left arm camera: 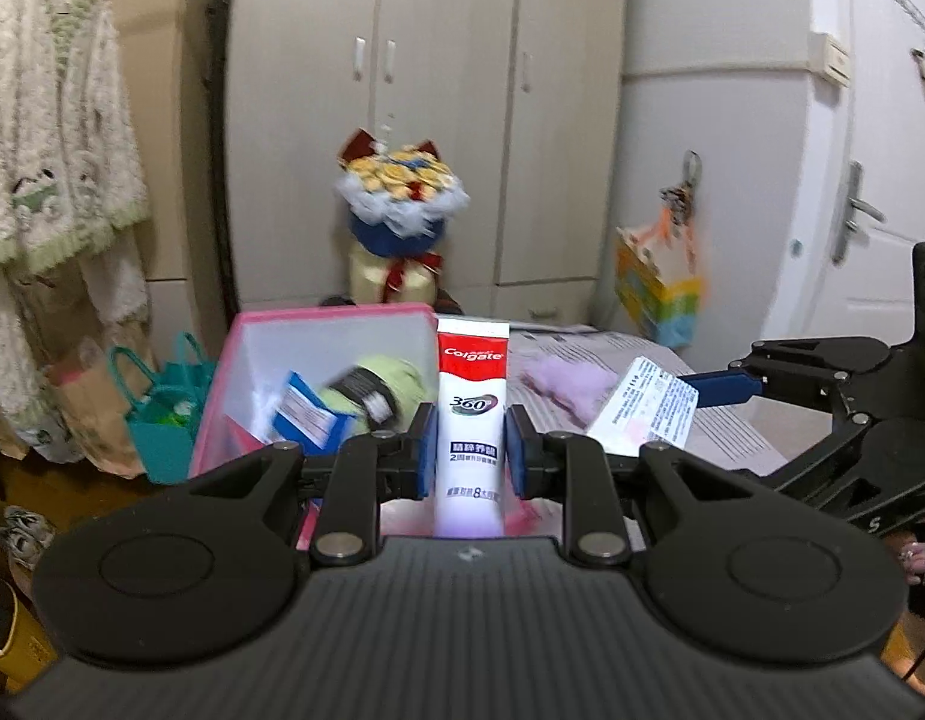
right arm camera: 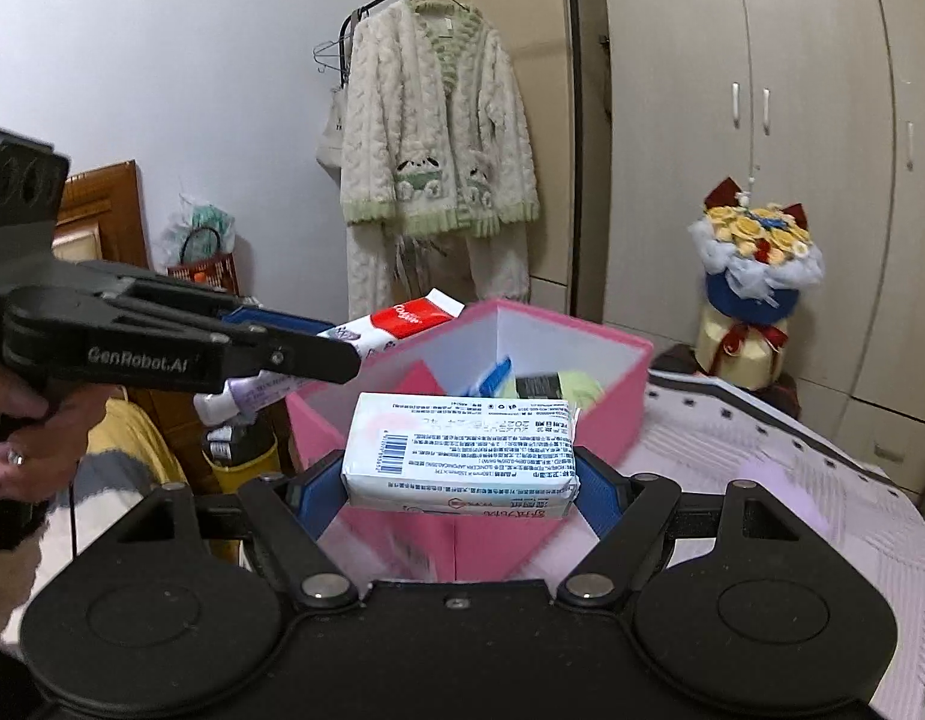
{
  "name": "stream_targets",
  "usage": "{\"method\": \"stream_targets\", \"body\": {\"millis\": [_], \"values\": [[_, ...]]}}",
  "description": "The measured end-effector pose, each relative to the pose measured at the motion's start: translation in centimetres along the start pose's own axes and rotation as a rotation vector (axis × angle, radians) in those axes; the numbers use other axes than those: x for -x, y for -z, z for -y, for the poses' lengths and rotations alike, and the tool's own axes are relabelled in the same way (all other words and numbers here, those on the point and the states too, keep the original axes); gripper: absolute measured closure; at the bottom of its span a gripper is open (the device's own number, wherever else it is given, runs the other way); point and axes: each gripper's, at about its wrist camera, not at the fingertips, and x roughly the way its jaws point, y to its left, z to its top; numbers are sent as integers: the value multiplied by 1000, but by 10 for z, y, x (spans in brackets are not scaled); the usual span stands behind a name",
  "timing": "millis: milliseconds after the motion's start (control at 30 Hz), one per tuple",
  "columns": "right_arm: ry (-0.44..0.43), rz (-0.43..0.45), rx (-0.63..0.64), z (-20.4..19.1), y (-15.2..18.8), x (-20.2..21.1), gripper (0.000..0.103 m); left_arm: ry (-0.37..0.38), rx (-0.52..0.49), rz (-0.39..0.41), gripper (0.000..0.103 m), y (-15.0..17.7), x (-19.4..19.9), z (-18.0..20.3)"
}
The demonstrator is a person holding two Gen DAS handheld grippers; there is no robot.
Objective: Organize soft objects
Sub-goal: 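Lower the toothpaste tube and tissue packet into the pink box, then open both grippers to release the items in the box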
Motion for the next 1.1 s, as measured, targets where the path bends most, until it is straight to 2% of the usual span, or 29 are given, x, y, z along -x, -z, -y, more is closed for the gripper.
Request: {"method": "stream_targets", "body": {"millis": [100,233,433,667,833,1033,1100], "values": [[-7,7,-10,9,-11,-28,21,-3,52,24,81,-6,-18,-19],[34,-8,-5,19,-22,-70,21,-24,128,13,81,-10,-52,-50],[49,-71,33,19,-37,-119,21,-103,170,-65,81,-5,-98,-83],[94,-183,86,17,-41,-172,21,-121,251,-135,81,3,-132,-110],[94,-246,94,19,-40,-191,21,-132,244,-179,80,6,-146,-114],[106,-265,133,20,-39,-203,20,-150,255,-215,80,10,-157,-113],[113,-252,166,16,-38,-201,15,-148,256,-223,80,10,-157,-112]]}}
